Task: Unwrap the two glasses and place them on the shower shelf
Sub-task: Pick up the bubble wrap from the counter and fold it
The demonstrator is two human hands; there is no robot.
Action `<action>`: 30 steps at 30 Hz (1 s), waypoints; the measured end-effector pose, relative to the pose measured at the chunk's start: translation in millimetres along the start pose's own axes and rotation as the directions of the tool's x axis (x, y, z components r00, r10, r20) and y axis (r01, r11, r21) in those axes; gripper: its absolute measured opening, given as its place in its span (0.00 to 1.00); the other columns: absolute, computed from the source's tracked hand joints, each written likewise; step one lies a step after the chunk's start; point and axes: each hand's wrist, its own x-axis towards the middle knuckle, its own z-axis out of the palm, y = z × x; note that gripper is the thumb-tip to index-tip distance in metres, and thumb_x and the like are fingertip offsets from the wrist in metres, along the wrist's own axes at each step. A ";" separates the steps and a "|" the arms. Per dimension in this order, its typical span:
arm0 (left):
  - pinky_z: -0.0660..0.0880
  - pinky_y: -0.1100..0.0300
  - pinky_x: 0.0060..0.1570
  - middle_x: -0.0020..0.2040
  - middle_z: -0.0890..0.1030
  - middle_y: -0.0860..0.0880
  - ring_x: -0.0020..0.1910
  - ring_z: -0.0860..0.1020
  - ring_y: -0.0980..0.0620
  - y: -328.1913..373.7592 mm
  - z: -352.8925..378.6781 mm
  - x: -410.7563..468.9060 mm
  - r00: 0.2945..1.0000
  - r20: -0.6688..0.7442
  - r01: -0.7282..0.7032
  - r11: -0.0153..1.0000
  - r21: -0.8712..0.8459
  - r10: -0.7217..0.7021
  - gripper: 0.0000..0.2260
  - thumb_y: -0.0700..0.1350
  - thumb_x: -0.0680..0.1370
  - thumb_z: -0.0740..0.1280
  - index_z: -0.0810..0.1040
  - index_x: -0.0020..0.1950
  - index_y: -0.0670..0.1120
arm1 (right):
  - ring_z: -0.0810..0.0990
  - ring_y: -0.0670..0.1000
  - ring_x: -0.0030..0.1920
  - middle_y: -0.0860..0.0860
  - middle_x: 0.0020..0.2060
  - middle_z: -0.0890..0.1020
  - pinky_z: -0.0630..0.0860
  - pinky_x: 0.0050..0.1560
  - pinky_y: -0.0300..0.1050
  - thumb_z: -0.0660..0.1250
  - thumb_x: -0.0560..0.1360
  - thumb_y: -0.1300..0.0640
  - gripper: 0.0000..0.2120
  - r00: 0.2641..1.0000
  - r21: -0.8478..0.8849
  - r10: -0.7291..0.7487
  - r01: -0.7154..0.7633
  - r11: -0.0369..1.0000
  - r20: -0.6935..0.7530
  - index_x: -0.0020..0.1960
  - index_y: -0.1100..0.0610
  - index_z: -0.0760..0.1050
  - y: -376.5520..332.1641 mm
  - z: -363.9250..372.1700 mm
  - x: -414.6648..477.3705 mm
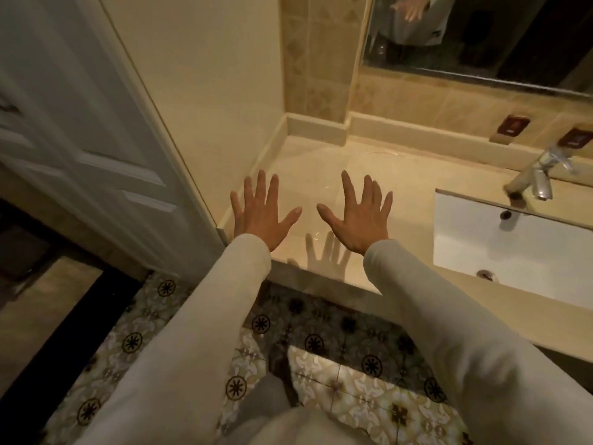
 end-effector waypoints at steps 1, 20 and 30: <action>0.37 0.37 0.75 0.81 0.35 0.48 0.79 0.35 0.43 -4.5 -2.5 18.1 1.000 0.005 -0.007 1.000 -0.004 0.007 0.38 0.71 0.77 0.43 0.36 0.80 0.53 | 0.41 0.63 0.82 0.62 0.82 0.45 0.35 0.77 0.67 0.45 0.76 0.24 0.42 1.000 -0.004 0.010 -0.010 1.000 -0.001 0.82 0.42 0.39 -4.9 0.5 16.9; 0.50 0.49 0.77 0.82 0.42 0.52 0.81 0.42 0.50 -13.9 21.8 233.4 0.991 0.095 -0.065 0.964 -0.258 0.092 0.36 0.67 0.80 0.53 0.44 0.81 0.52 | 0.43 0.62 0.82 0.60 0.82 0.46 0.52 0.78 0.63 0.60 0.77 0.31 0.43 0.918 0.518 0.362 -0.392 0.760 0.164 0.83 0.44 0.44 21.1 43.6 215.1; 0.64 0.61 0.65 0.73 0.72 0.52 0.70 0.72 0.51 -1.2 50.0 255.5 0.993 0.088 0.111 0.826 -0.552 -0.074 0.30 0.67 0.78 0.56 0.68 0.75 0.53 | 0.66 0.66 0.74 0.66 0.76 0.63 0.65 0.73 0.56 0.69 0.79 0.50 0.38 0.771 0.597 0.473 -0.633 0.493 0.426 0.81 0.57 0.53 54.7 83.5 242.4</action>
